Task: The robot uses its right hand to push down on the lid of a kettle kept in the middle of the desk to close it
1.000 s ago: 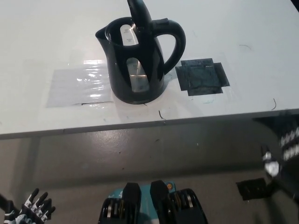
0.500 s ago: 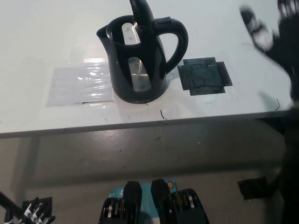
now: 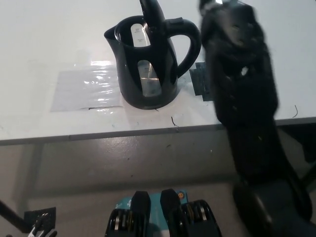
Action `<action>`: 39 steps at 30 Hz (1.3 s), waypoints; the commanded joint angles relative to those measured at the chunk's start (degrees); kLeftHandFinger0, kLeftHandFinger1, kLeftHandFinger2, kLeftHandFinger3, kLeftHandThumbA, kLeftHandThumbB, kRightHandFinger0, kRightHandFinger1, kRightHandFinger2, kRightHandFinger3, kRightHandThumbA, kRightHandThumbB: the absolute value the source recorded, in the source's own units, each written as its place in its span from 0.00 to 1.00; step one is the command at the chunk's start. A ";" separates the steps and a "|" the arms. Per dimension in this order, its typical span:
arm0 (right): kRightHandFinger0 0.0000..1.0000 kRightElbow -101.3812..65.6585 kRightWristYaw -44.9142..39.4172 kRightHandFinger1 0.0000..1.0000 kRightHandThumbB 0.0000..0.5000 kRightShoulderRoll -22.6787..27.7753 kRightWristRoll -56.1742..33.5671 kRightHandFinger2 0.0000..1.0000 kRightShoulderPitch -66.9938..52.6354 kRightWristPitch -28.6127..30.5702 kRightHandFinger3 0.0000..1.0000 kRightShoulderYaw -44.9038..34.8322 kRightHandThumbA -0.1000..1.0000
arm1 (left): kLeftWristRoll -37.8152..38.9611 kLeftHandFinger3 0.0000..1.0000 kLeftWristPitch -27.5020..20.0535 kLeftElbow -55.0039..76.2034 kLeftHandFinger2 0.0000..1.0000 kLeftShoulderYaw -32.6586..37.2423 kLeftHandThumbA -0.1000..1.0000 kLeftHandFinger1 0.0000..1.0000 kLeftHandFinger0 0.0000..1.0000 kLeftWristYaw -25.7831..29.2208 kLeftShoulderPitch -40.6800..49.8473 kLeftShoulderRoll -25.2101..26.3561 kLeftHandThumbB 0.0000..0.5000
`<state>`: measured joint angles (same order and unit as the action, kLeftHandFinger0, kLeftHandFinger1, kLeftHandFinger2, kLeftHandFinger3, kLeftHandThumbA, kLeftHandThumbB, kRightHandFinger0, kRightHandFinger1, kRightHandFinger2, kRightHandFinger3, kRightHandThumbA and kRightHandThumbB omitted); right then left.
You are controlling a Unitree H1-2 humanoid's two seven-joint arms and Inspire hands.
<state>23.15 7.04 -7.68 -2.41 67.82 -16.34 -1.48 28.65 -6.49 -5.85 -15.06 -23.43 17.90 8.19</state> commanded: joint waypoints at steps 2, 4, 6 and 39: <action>1.00 6.70 2.60 1.00 0.11 -0.56 2.26 1.00 6.13 6.02 1.00 0.48 0.90 | 1.27 1.00 -3.20 1.97 1.00 1.03 1.00 1.00 1.00 -2.65 0.83 0.05 0.95; 1.00 9.88 1.73 1.00 0.14 -1.05 0.84 1.00 7.35 7.86 1.00 -0.25 0.90 | 1.36 1.00 -2.88 2.22 1.00 1.31 1.00 1.00 1.00 -2.38 0.90 -0.01 0.97; 1.00 11.51 1.39 1.00 0.14 -0.98 0.66 1.00 7.96 9.13 1.00 -0.28 0.89 | 1.42 1.00 -2.76 2.41 1.00 1.53 1.00 1.00 1.00 -2.11 0.87 -0.18 0.98; 1.00 50.37 -1.07 1.00 0.33 -7.37 -6.60 1.00 11.87 32.55 1.00 -7.96 0.56 | -2.15 1.00 -3.64 3.72 1.00 8.29 1.00 1.00 1.00 -1.33 0.77 -2.65 1.00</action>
<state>71.34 7.08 -12.40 -6.83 75.57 14.28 -8.50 27.88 -8.77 -4.52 -7.30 -24.63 18.04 5.04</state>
